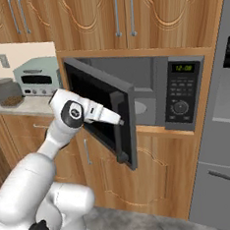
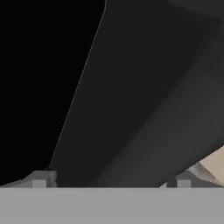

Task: Pick the mug from the counter and place it inside the microwave. Then close the microwave.

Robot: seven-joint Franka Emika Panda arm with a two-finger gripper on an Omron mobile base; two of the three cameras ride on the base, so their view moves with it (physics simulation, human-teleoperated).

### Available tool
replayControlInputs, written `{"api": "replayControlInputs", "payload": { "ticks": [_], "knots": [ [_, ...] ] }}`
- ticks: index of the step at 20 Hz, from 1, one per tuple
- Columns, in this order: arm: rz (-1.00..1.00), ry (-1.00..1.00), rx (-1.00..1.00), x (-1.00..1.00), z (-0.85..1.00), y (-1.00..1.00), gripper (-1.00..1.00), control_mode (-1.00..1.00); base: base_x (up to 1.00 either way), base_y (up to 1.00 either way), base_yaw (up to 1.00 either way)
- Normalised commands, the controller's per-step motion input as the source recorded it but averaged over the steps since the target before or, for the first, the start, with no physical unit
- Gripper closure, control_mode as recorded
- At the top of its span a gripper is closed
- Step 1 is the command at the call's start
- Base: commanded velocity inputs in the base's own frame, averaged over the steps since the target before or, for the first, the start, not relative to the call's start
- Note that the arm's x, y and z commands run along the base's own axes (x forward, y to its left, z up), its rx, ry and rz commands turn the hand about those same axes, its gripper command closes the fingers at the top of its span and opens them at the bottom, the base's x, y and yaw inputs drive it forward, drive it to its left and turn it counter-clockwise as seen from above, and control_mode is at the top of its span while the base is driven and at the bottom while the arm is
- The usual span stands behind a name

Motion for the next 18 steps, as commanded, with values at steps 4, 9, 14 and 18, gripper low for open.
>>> {"api": "replayControlInputs", "payload": {
  "ticks": [4, 9, 14, 18],
  "knots": [
    [0.18, 0.01, 0.19, 0.83, 0.0, -0.43, -1.0, -1.0, 0.0, 0.0, 0.0],
    [0.18, -0.03, 0.2, 0.86, 0.0, -0.45, -1.0, -1.0, 0.0, 0.0, 0.0],
    [0.17, -0.12, 0.18, 0.64, -0.04, -0.31, -1.0, -1.0, 0.0, 0.0, 0.0],
    [0.18, -0.15, 0.14, 0.35, -0.03, -0.21, -1.0, -1.0, 0.0, 0.0, 0.0]
  ]
}}
